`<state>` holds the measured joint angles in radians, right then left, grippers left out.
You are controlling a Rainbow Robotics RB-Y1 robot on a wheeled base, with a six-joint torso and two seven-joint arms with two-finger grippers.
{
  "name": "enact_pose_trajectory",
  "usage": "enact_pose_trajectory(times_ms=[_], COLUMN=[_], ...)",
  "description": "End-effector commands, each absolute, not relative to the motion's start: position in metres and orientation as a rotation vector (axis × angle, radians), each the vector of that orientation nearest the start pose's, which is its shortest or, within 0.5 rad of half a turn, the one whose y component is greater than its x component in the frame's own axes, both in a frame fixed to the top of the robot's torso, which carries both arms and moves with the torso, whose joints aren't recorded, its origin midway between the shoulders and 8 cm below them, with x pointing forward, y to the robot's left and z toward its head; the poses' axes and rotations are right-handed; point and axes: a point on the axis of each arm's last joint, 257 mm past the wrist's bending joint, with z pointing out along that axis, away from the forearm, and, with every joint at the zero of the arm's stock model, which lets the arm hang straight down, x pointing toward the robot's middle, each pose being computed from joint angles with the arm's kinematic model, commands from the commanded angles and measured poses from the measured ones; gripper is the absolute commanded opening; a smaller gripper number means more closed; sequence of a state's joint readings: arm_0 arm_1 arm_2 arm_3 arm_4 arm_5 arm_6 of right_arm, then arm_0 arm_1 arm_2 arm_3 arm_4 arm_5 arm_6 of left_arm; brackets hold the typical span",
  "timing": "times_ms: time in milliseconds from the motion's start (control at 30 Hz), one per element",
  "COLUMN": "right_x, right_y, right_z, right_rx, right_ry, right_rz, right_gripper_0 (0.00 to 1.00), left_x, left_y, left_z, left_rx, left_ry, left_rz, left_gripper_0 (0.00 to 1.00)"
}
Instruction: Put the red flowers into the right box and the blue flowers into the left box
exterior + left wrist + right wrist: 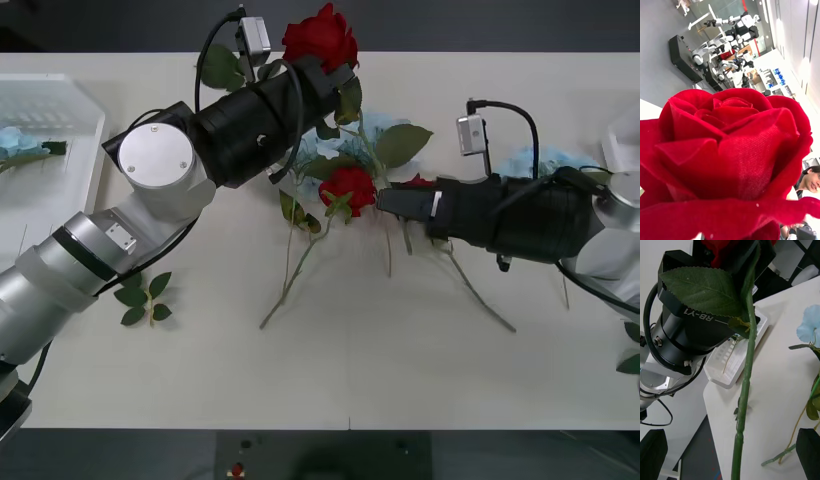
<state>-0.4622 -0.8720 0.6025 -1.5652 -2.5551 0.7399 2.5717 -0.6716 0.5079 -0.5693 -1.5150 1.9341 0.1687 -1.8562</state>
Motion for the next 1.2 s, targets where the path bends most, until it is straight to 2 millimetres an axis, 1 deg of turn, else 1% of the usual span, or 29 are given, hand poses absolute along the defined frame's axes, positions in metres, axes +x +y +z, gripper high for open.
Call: enact_pose_trajectory(times_ms=[33, 100, 133, 200, 233, 267, 300, 367, 400, 667, 867, 933, 967, 1000, 1067, 1200], right_x=[0.449, 0.453, 0.453, 0.455, 0.457, 0.461, 0.461, 0.464, 0.465, 0.467, 0.47, 0.471, 0.471, 0.472, 0.473, 0.475], right_y=[-0.039, -0.036, -0.035, -0.033, -0.034, -0.035, -0.034, -0.033, -0.033, -0.033, -0.037, -0.039, -0.041, -0.042, -0.046, -0.051], right_z=[-0.095, -0.095, -0.096, -0.095, -0.095, -0.095, -0.094, -0.094, -0.093, -0.092, -0.093, -0.093, -0.094, -0.094, -0.095, -0.095], right_rx=[-0.578, -0.574, -0.572, -0.566, -0.56, -0.54, -0.536, -0.529, -0.527, -0.509, -0.503, -0.505, -0.505, -0.505, -0.505, -0.505], right_ry=[1.71, 1.718, 1.721, 1.728, 1.731, 1.736, 1.734, 1.732, 1.731, 1.737, 1.741, 1.743, 1.746, 1.749, 1.753, 1.761], right_rz=[1.44, 1.431, 1.431, 1.426, 1.423, 1.416, 1.417, 1.409, 1.406, 1.411, 1.396, 1.389, 1.385, 1.38, 1.368, 1.353], right_gripper_0=[1.0, 1.0, 0.97, 0.75, 0.62, 0.39, 0.31, 0.08, 0.01, 0.0, 0.0, 0.0, 0.0, 0.0, 0.0, 0.0], left_x=[0.568, 0.568, 0.568, 0.568, 0.568, 0.568, 0.568, 0.568, 0.568, 0.568, 0.568, 0.568, 0.568, 0.568, 0.569, 0.561], left_y=[-0.033, -0.033, -0.033, -0.033, -0.033, -0.033, -0.033, -0.032, -0.032, -0.033, -0.032, -0.032, -0.031, -0.03, -0.025, -0.017], left_z=[0.013, 0.013, 0.013, 0.013, 0.013, 0.013, 0.013, 0.012, 0.013, 0.013, 0.011, 0.012, 0.01, 0.008, 0.004, -0.01], left_rx=[0.032, 0.032, 0.031, 0.032, 0.032, 0.032, 0.03, 0.029, 0.029, 0.027, 0.025, 0.023, 0.019, 0.018, 0.016, 0.036], left_ry=[1.517, 1.516, 1.517, 1.516, 1.516, 1.516, 1.517, 1.518, 1.518, 1.518, 1.52, 1.519, 1.522, 1.525, 1.532, 1.569], left_rz=[-1.402, -1.402, -1.403, -1.402, -1.402, -1.404, -1.404, -1.403, -1.404, -1.409, -1.405, -1.41, -1.41, -1.407, -1.396, -1.396], left_gripper_0=[0.0, 0.0, 0.0, 0.0, 0.0, 0.0, 0.0, 0.0, 0.0, 0.0, 0.0, 0.02, 0.29, 0.69, 1.0, 1.0])
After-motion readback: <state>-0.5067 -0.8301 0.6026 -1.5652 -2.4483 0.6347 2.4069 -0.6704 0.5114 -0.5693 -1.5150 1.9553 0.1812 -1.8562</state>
